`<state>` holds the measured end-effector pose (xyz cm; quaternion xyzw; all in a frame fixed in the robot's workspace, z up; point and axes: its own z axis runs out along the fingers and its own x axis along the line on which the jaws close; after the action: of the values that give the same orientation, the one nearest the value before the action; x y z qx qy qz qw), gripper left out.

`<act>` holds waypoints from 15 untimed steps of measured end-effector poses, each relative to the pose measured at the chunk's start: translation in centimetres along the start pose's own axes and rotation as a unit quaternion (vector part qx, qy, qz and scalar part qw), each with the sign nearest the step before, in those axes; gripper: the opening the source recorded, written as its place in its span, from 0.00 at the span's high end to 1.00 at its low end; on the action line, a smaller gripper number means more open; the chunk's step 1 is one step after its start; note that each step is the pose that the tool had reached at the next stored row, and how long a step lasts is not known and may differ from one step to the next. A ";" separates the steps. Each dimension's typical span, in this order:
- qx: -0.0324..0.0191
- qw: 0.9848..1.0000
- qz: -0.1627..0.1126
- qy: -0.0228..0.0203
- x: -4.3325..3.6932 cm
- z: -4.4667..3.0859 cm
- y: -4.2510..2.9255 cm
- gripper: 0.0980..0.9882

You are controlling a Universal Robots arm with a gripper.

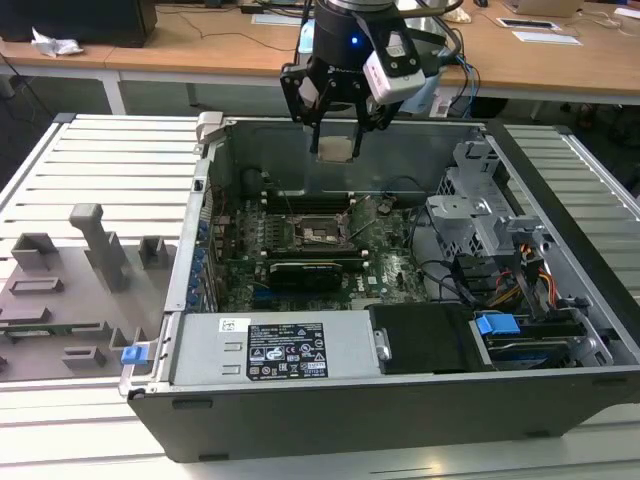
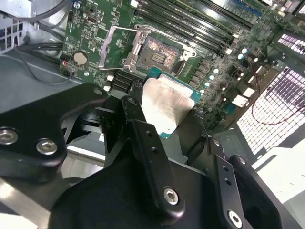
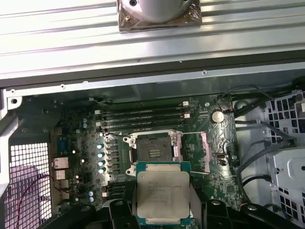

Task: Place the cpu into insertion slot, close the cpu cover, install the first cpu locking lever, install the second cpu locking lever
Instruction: 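Place the cpu into insertion slot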

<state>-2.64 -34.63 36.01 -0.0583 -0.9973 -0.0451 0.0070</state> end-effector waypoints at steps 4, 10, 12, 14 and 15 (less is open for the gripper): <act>-0.001 1.000 0.030 -0.003 0.00 0.00 0.00 0.51; -0.001 0.997 0.072 -0.006 0.00 0.00 0.00 0.51; -0.001 0.997 0.080 -0.007 0.00 0.00 0.00 0.51; -0.002 0.996 0.089 -0.008 0.00 0.00 0.00 0.51; -0.002 0.996 0.094 -0.008 0.00 0.00 0.00 0.51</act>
<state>-2.64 -34.63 36.01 -0.1524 -0.9873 -0.0454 0.0027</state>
